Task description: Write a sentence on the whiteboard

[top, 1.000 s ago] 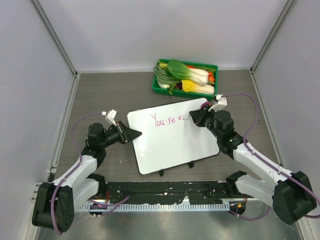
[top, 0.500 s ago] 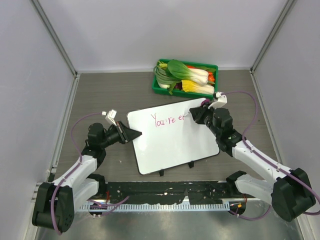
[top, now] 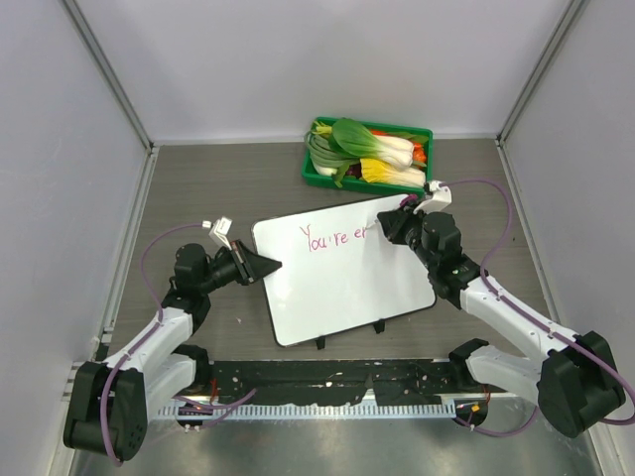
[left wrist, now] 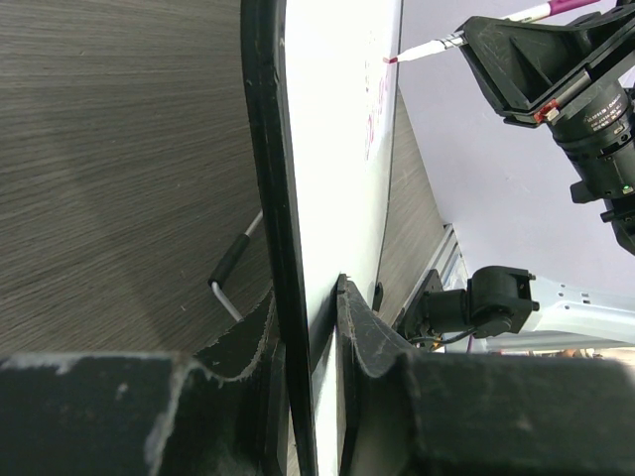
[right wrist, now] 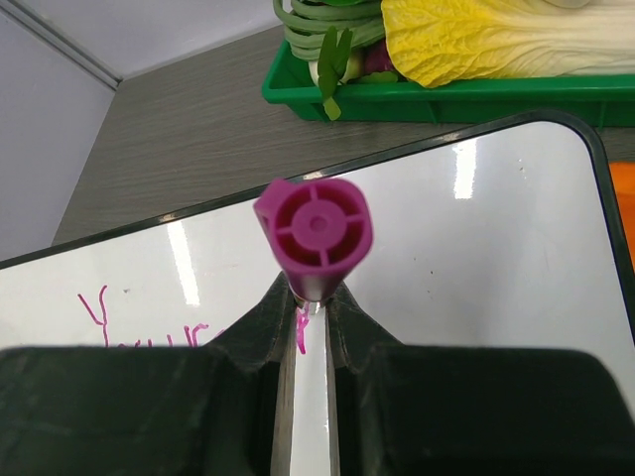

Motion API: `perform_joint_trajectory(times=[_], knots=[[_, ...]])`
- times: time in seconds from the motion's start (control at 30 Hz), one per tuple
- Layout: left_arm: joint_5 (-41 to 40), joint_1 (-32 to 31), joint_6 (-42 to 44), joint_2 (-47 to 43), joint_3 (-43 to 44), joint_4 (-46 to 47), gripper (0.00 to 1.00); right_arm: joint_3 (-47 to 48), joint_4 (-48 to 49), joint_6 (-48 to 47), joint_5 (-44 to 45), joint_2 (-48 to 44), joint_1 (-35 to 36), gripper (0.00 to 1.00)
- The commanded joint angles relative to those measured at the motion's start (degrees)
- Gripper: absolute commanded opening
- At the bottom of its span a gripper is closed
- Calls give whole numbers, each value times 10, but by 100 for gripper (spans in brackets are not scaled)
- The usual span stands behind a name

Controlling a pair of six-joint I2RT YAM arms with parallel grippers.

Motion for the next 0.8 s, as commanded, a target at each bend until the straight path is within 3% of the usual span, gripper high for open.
perform_joint_trajectory(times=[0.0, 0.77], knots=[[-82, 2, 117, 7, -4, -62, 0, 7, -6, -6, 24, 0, -6, 1], [-83, 1, 117, 7, -5, -62, 0, -30, -36, -2, -20, -38, -6, 1]])
